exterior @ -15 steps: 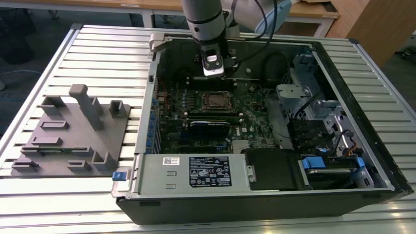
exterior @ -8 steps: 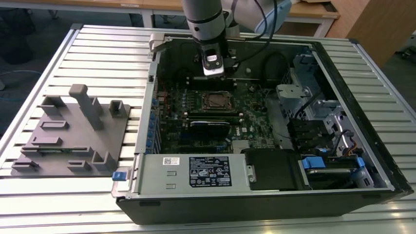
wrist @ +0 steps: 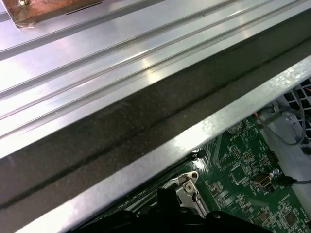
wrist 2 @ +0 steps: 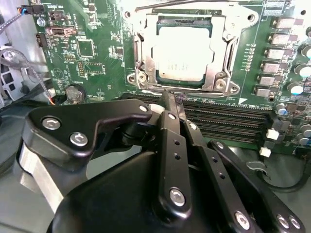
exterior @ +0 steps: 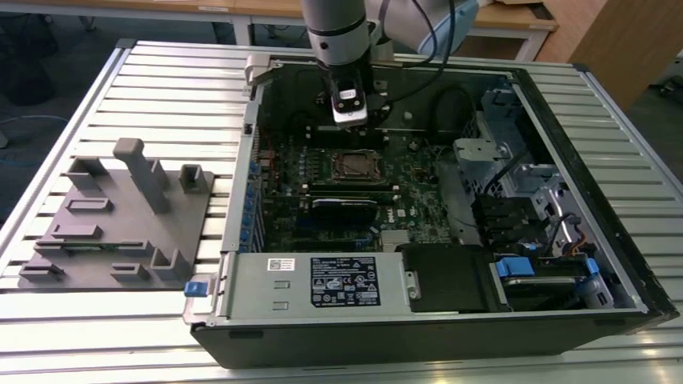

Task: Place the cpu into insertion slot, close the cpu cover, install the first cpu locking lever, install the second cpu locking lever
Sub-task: 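Install the first cpu locking lever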

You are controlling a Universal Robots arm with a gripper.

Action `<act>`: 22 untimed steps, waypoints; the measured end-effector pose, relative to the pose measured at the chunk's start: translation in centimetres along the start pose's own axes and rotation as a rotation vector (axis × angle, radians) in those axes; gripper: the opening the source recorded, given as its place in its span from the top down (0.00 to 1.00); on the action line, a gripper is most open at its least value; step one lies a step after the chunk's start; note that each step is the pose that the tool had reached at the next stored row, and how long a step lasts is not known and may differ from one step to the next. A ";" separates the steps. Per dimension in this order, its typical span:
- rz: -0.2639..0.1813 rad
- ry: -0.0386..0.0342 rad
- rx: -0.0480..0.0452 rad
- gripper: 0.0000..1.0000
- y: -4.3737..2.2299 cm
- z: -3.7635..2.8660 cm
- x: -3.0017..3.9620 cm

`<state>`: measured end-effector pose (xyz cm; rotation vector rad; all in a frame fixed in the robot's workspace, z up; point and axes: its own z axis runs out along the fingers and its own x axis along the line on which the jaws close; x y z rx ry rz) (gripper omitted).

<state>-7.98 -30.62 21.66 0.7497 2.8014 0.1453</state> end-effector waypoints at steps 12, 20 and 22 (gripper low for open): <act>0.000 0.0268 0.0191 0.90 0.01 0.00 -0.02; 0.000 0.1263 0.0980 0.90 0.09 0.05 -0.19; 0.000 0.1487 0.1110 0.90 0.22 0.12 -0.41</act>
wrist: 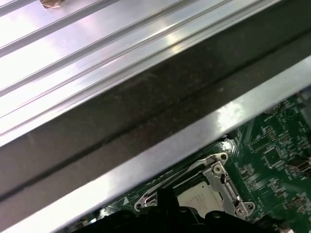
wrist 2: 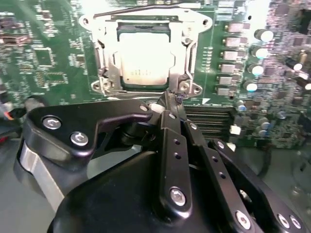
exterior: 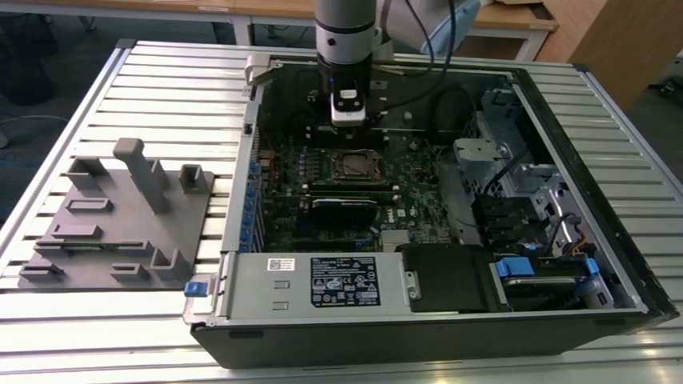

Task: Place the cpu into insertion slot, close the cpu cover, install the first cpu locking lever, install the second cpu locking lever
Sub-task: 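Install the first cpu locking lever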

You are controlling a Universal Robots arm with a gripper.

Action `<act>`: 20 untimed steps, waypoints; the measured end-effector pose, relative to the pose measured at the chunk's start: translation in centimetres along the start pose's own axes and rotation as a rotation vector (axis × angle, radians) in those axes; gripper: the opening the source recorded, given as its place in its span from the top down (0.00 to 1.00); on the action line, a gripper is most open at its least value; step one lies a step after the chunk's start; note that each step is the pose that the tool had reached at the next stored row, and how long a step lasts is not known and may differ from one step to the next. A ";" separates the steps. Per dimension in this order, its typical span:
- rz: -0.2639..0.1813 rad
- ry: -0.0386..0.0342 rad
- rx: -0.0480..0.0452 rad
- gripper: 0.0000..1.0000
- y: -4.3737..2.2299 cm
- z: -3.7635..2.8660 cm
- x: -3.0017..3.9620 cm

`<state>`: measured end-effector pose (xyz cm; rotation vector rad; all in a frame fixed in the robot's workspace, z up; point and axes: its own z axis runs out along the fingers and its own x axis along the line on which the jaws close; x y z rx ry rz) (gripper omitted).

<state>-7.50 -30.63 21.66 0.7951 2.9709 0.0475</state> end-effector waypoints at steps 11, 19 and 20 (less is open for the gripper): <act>-0.006 0.0394 0.0221 0.90 0.31 0.06 -0.55; -0.011 0.0444 0.0246 0.90 0.42 -0.72 -0.72; -0.015 0.0445 0.0246 0.90 0.45 -0.73 -0.77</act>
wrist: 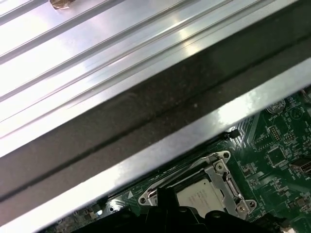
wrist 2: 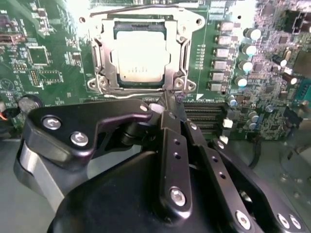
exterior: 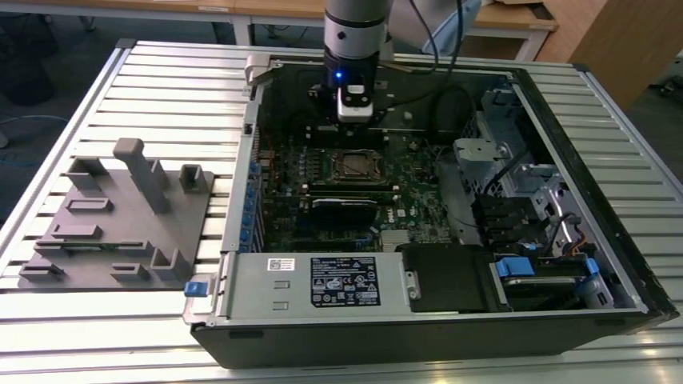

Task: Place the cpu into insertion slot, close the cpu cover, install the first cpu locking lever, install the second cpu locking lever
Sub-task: 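Install the first cpu locking lever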

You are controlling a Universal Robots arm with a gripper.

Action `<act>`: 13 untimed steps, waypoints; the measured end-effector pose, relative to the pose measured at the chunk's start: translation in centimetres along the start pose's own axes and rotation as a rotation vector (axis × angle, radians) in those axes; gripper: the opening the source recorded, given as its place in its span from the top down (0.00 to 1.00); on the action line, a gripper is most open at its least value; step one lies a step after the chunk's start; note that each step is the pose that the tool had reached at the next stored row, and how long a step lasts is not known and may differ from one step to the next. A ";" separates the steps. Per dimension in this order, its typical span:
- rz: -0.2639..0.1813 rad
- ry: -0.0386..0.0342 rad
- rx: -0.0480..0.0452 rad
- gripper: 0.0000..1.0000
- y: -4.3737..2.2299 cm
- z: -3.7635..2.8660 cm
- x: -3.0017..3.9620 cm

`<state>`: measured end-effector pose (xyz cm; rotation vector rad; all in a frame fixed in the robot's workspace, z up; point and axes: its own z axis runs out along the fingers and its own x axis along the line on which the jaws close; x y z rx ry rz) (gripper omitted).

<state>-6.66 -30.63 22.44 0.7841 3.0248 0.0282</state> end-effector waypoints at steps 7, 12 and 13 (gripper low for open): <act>-0.032 0.0008 -0.0003 0.90 0.47 0.03 -0.85; -0.063 0.0015 -0.0007 0.90 0.79 0.08 -1.43; -0.072 0.0016 -0.0010 0.90 0.83 0.09 -1.49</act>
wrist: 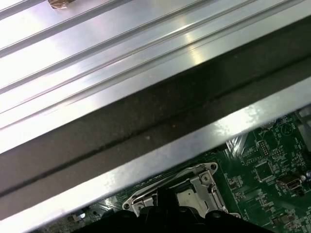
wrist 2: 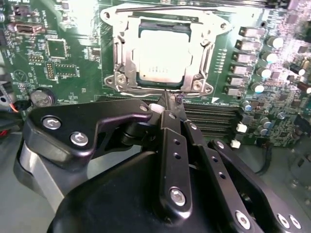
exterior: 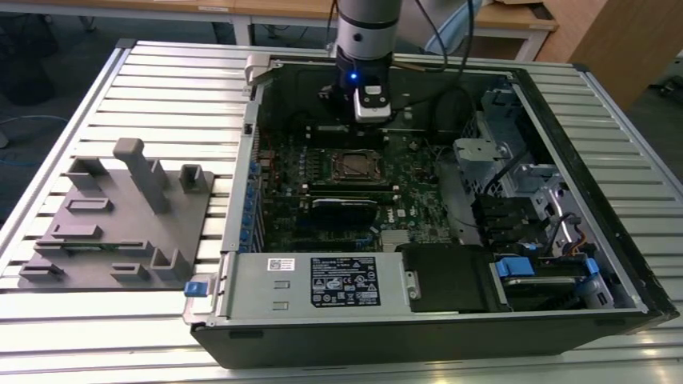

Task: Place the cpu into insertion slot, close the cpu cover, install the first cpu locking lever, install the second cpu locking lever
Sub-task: 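Install the first cpu locking lever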

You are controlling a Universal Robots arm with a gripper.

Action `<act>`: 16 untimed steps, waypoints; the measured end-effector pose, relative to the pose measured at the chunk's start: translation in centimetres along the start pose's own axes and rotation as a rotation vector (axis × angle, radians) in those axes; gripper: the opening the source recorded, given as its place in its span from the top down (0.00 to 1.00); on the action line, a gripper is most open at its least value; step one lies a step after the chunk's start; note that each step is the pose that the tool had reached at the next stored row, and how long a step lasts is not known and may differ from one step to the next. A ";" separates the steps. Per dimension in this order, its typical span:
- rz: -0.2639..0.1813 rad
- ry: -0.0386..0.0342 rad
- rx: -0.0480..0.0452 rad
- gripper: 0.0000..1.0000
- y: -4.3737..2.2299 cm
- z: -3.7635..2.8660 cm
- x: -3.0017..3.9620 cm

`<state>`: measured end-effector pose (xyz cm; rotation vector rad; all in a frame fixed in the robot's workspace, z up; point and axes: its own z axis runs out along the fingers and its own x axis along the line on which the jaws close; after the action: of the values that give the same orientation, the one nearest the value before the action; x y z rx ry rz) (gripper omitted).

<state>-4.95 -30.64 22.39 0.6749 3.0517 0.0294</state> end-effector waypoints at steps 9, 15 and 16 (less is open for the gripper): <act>-0.092 0.0021 -0.0009 0.90 0.18 0.11 -0.39; -0.158 0.0035 -0.0016 0.90 0.23 0.19 -0.50; -0.166 0.0037 -0.0017 0.90 0.23 0.19 -0.50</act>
<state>-4.40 -30.64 22.21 0.4196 3.0988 0.0310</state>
